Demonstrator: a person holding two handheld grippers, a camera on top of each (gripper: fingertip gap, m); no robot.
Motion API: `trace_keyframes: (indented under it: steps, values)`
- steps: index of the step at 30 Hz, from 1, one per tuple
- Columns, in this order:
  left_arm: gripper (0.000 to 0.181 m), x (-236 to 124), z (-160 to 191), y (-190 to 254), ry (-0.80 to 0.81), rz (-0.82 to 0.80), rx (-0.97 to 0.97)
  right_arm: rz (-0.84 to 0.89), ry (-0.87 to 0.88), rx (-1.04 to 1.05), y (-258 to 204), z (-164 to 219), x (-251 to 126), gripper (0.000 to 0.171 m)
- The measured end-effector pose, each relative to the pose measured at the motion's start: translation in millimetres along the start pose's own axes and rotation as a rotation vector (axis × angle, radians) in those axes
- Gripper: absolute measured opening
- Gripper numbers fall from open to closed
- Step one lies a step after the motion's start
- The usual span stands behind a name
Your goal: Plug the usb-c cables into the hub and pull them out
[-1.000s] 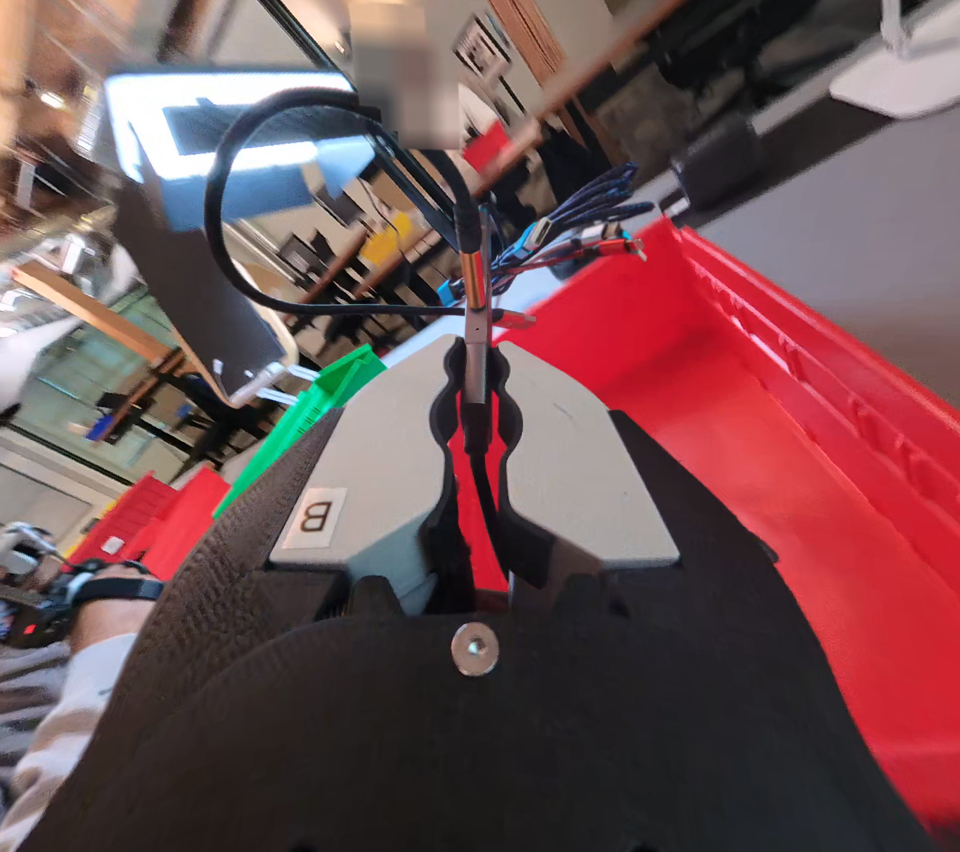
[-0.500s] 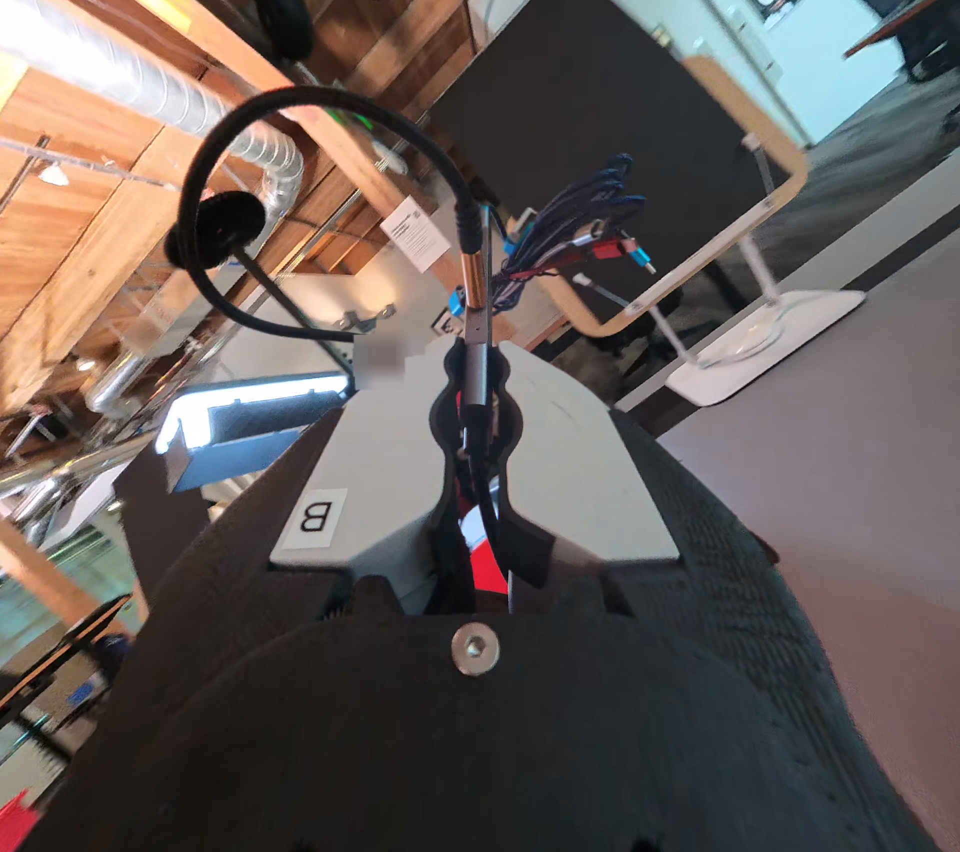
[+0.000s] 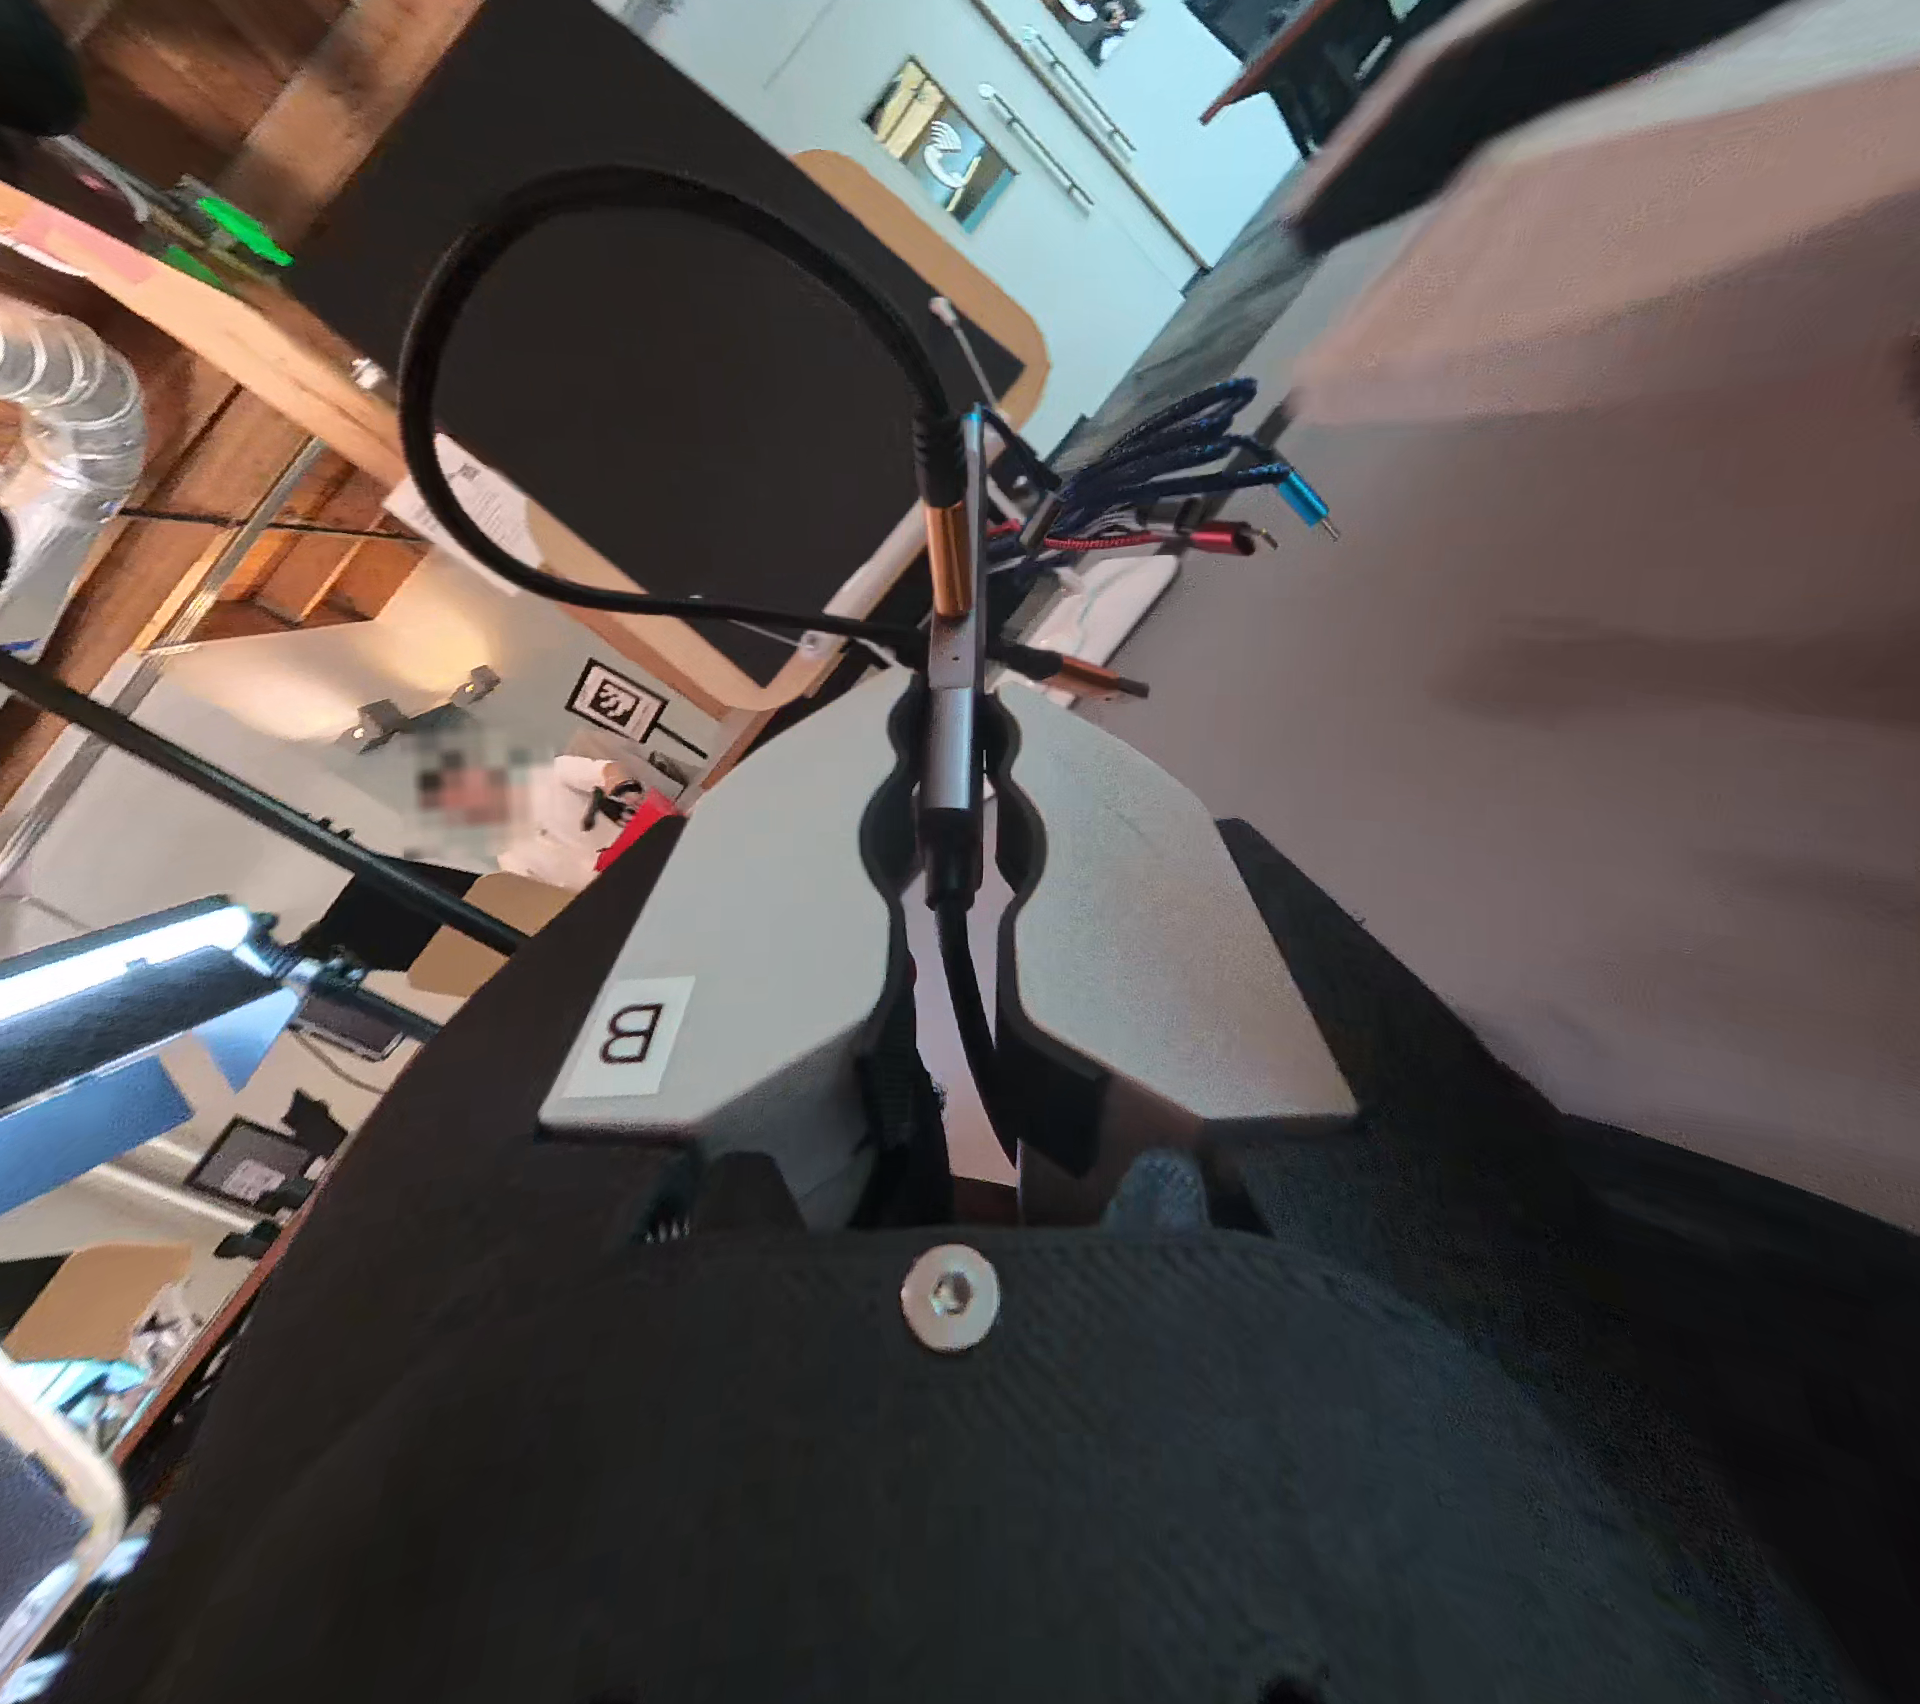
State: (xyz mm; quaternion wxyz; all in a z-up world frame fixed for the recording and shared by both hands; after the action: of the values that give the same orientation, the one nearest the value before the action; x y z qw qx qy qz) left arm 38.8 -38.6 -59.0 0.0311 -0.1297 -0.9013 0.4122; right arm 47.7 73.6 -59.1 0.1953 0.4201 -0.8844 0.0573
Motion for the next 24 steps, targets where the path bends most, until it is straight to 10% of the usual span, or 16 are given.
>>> trace_keyframes:
  steps: [24]
  values:
    - [0.031, 20, 21, 65, -0.004, 0.193, 0.069, 0.052, -0.248, -0.210, 1, 48, 7, 0.010]
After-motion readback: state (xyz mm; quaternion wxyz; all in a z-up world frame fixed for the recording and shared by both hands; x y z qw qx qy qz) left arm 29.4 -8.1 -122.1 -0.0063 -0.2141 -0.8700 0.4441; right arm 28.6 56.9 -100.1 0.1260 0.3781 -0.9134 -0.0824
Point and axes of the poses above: each gripper's, where its closed fingertips meet, x out along the fingers, z out of its underside, y = z × x across the jaws, the point moved 5 cm from there along -x, back along the fingers, and after that the axes turned 9 degrees about z, right-handed, at the moved point
